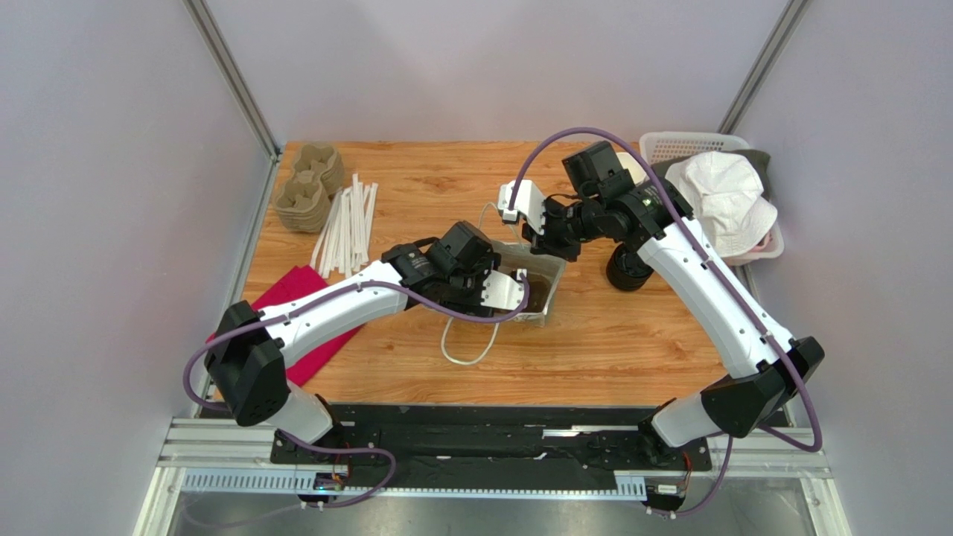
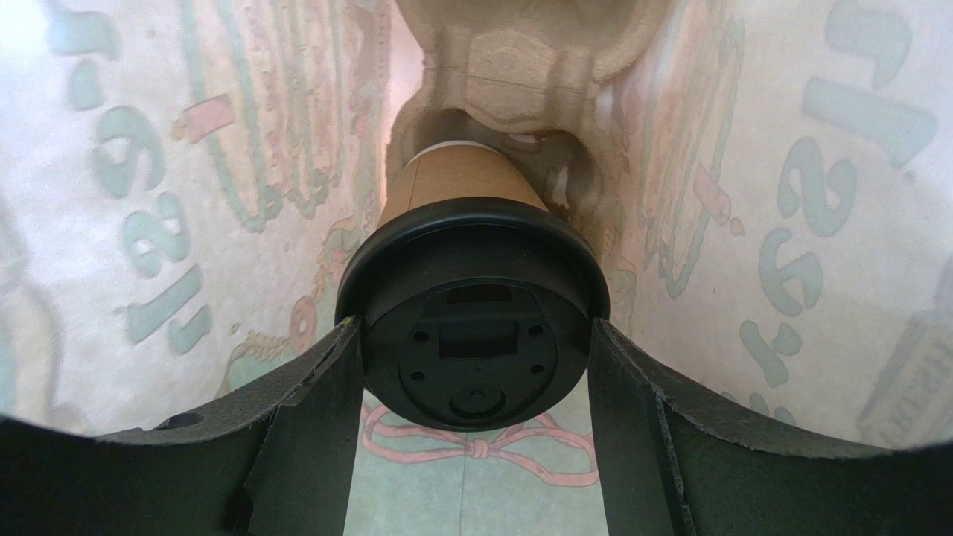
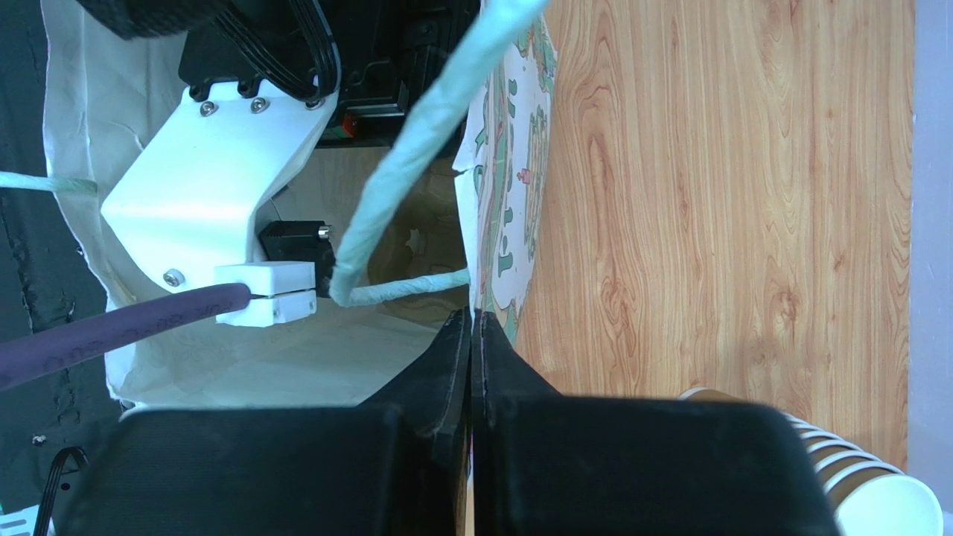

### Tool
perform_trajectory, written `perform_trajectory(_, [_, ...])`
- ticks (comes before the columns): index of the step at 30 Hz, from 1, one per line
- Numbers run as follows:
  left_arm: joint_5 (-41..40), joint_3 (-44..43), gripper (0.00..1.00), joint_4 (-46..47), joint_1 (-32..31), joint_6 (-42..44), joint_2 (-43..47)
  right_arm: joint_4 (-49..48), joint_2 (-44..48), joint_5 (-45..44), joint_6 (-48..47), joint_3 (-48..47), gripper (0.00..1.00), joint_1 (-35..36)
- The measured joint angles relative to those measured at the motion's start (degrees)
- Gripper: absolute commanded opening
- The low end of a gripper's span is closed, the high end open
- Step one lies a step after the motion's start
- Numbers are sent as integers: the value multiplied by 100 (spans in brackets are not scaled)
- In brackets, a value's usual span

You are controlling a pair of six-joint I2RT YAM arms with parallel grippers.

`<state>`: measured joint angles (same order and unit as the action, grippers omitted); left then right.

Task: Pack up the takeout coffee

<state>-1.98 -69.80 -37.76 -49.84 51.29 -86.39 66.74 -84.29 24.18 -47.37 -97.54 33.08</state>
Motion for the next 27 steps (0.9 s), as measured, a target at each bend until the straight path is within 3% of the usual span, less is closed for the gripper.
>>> perform_trajectory(11, [229, -229, 0, -131, 13, 2, -452, 2, -2, 42, 0, 22, 0, -2])
perform_trajectory(27, [358, -1480, 0, -927, 170, 46, -1589, -282, -396, 289, -105, 116, 0, -603])
